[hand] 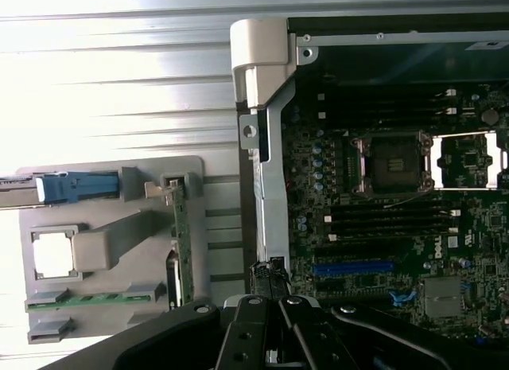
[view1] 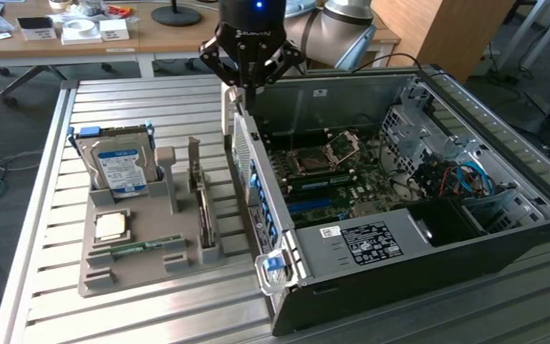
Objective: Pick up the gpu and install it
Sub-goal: 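Reach for the gpu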
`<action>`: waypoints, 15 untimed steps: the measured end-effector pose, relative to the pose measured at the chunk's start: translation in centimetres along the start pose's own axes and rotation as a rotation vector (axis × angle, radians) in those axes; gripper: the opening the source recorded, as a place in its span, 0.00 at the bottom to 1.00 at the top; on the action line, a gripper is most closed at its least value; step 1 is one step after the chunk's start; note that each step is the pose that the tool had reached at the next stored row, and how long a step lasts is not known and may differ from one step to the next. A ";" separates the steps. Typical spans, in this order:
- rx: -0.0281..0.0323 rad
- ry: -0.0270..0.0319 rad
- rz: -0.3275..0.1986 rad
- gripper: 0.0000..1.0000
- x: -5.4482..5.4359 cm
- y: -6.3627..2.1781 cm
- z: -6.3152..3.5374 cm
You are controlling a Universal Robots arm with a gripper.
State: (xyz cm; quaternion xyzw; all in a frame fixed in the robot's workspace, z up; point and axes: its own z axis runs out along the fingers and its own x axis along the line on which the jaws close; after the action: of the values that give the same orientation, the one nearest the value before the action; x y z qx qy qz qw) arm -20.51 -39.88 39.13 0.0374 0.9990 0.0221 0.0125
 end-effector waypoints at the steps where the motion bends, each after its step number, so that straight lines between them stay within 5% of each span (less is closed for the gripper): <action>1: 0.0000 -0.0001 0.000 0.11 0.0 0.00 0.00; 15: 0.0000 0.0000 0.000 0.11 0.4 -0.04 -0.01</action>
State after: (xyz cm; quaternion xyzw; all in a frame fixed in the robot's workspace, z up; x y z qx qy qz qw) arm -20.94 -39.89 39.12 0.0374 0.9990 0.0221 0.0125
